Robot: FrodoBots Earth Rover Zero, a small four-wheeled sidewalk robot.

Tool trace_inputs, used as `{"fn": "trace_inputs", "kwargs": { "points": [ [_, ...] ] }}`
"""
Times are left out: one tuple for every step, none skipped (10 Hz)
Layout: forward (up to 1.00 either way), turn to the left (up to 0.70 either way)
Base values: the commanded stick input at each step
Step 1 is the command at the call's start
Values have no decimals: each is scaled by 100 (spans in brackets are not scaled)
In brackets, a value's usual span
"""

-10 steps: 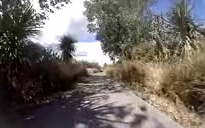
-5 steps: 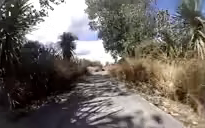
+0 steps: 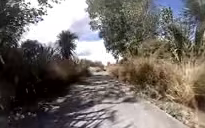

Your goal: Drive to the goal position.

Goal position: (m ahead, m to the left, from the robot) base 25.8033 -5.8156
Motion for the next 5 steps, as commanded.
{"fn": "trace_inputs", "kwargs": {
  "points": [
    [100, 0],
    [100, 0],
    [100, 0],
    [100, 0],
    [97, 0]
  ]
}}
